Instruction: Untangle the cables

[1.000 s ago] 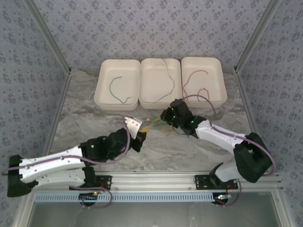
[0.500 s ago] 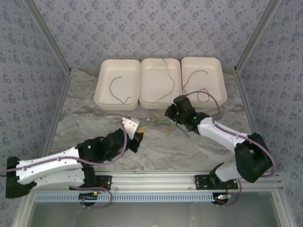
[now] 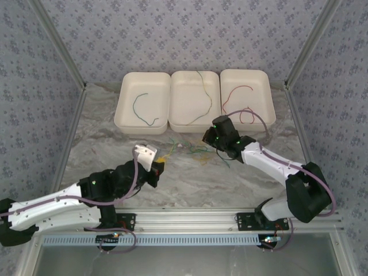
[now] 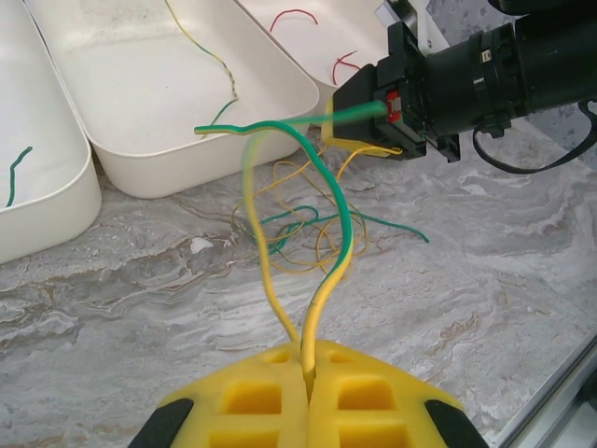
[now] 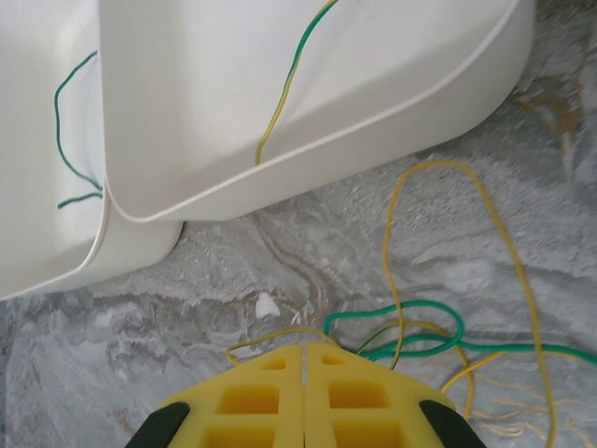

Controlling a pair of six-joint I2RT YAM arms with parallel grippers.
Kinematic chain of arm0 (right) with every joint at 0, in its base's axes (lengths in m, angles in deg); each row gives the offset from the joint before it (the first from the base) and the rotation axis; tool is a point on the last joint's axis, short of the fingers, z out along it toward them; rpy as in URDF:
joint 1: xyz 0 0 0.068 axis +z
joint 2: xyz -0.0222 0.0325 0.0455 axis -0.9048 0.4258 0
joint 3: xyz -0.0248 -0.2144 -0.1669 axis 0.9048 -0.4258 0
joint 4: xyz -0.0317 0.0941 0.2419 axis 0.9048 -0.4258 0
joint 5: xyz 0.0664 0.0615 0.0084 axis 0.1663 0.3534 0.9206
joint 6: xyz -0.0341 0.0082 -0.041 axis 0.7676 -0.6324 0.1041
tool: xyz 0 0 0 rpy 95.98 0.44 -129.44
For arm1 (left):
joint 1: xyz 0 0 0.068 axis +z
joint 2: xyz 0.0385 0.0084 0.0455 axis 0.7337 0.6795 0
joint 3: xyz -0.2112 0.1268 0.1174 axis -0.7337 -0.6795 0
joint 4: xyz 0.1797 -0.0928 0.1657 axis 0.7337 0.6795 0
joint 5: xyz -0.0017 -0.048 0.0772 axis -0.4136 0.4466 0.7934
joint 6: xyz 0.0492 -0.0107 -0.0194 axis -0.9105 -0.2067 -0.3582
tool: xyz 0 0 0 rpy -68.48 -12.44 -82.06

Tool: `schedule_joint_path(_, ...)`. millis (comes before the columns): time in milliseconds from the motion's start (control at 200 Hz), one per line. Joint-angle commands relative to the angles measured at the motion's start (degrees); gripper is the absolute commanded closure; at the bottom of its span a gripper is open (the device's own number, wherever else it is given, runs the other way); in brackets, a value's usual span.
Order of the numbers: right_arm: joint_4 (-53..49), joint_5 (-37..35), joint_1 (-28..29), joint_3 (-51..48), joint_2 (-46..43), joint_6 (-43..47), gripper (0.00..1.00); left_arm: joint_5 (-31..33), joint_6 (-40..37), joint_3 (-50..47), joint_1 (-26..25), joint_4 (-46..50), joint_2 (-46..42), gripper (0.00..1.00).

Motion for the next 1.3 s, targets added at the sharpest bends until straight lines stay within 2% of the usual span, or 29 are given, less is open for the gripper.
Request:
schedule_joint_path(0,-3.19,-1.43,-2.16,0.82,-1.60,2.50,1.00,1.66,1.70,0.65,-0.42,5.04,-2.07,1.00)
schedule_joint_path(195,-7.59,-6.70,-3.12,1.47,-0.31,3.48,1.00,0.80,3.02,-2.22,-0.45,-0.81,-3.11,1.00)
schedule_joint_path(230,-8.01,-7.29,-3.10,1.34,0.01,3.54,0.87,0.79,3.62,-2.44,-0.43,-1.83,-2.53,1.00)
schedule_joint_path(240,-8.06,-7.42,-3.07,1.20,0.25,3.51,0.79,0.77,3.80,-2.45,-0.41,-2.03,-2.31,1.00)
schedule_joint_path(315,-8.34,-8.02,-2.58,0.66,0.57,4.17,0.51,0.64,5.01,-2.29,-0.41,-3.49,-0.24,1.00)
schedule_joint_path(385,-9.99,-12.48,0.60,1.26,-0.41,5.59,0.39,0.85,5.78,-1.84,-0.46,-4.31,1.55,1.00)
schedule_joint_path(440,-11.44,-15.64,3.30,2.31,-1.07,6.32,0.34,0.91,6.07,-1.83,-0.41,-5.53,2.22,1.00)
schedule_joint_path(600,-14.40,-20.18,10.02,5.80,-4.31,7.76,0.30,1.54,6.12,-2.81,0.60,-10.67,2.01,1.00)
schedule_joint_path(730,-14.27,-20.46,12.45,5.37,-7.25,8.32,0.29,-3.48,8.82,-2.31,3.93,-11.61,2.59,1.00)
schedule_joint_path(834,-13.58,-18.82,13.20,5.02,-8.61,8.51,0.29,-3.48,11.64,-2.25,5.10,-11.13,2.85,1.00)
schedule_joint_path(1004,-14.22,-16.72,15.24,5.71,-10.37,6.39,0.29,-8.59,14.17,-2.57,7.44,-14.70,5.40,1.00)
schedule_joint_path(1169,-10.52,-14.37,17.88,4.77,-10.47,3.70,0.28,-12.28,15.43,-0.12,8.52,-14.70,8.16,1.00)
schedule_joint_path(1299,-9.08,-15.42,20.76,4.87,-10.54,4.50,0.30,-14.62,16.15,-0.09,9.88,-14.60,7.75,1.00)
